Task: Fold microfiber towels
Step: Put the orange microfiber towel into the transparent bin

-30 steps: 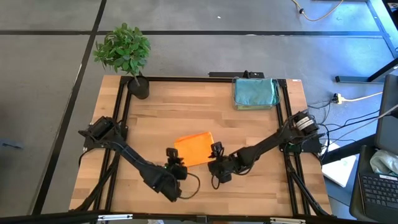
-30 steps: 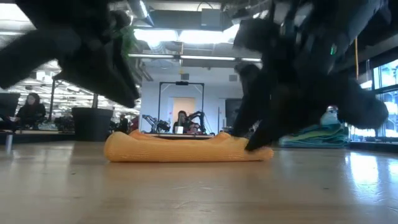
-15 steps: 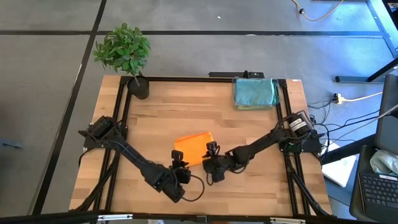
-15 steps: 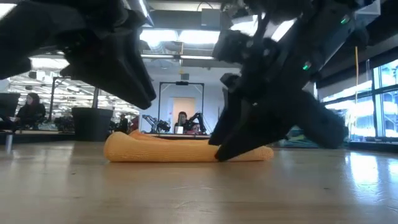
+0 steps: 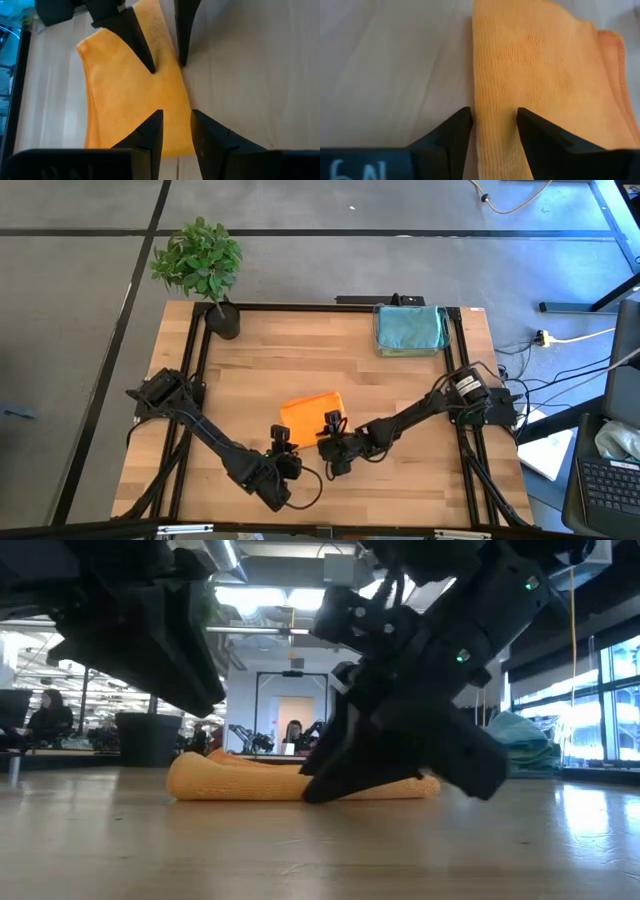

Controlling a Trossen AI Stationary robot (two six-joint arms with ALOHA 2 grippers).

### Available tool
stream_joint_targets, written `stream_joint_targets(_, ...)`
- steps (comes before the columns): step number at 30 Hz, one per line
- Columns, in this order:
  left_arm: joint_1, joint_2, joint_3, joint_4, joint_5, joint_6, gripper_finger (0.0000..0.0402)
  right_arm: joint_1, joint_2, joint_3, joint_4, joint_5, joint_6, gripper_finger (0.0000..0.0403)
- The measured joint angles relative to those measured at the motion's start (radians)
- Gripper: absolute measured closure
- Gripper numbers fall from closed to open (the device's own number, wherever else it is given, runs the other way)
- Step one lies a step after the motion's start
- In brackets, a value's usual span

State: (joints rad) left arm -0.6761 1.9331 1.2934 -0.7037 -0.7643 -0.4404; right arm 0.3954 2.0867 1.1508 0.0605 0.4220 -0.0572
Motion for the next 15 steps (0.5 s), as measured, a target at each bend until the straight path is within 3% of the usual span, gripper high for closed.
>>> stream_joint_targets(15,-0.005,0.0,0.0,-0.026,-0.004,-0.025,0.0311,-0.127,0.045,0.007,0.008,-0.283,0.11,0.0222)
